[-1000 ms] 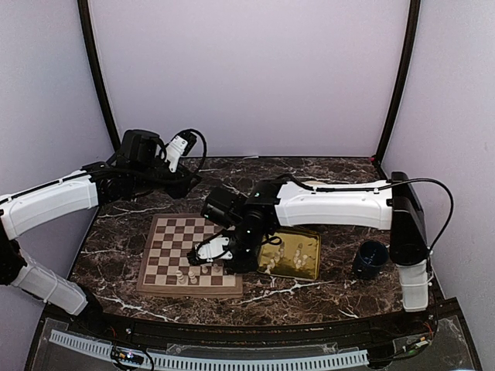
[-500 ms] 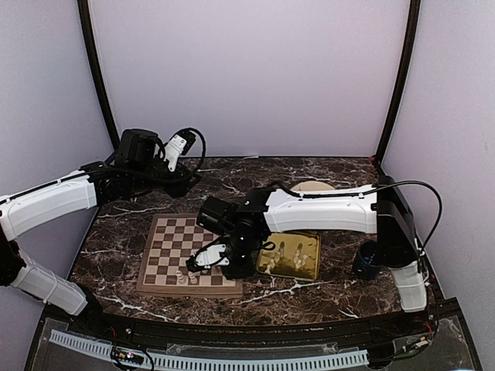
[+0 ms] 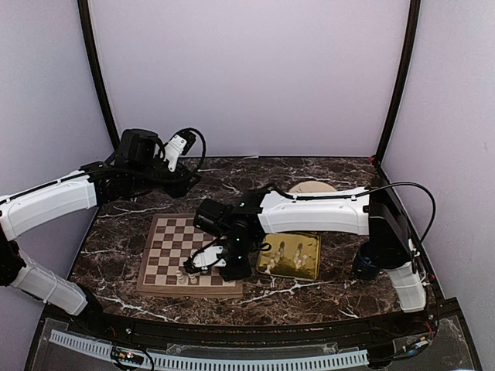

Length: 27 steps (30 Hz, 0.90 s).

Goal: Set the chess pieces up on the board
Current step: Place the rook at h1.

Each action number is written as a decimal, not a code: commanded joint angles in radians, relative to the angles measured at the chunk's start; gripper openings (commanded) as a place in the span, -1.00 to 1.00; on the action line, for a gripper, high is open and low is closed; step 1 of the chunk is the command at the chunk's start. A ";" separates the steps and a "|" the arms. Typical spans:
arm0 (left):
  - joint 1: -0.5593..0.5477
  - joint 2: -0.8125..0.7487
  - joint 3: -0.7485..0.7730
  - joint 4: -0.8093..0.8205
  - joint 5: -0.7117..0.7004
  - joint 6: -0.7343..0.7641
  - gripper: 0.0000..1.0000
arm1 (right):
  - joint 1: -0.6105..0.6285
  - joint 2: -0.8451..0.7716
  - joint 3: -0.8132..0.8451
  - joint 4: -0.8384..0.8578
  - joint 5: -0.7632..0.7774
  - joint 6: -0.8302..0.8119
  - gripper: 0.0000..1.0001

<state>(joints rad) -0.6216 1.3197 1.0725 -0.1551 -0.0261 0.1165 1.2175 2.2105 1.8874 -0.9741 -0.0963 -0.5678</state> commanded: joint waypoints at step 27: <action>0.000 -0.021 -0.006 -0.004 0.009 0.011 0.06 | 0.004 -0.083 -0.013 0.003 0.015 -0.010 -0.45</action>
<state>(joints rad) -0.6216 1.3201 1.0725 -0.1551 -0.0231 0.1204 1.2175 2.2086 1.8866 -0.9733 -0.1040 -0.5686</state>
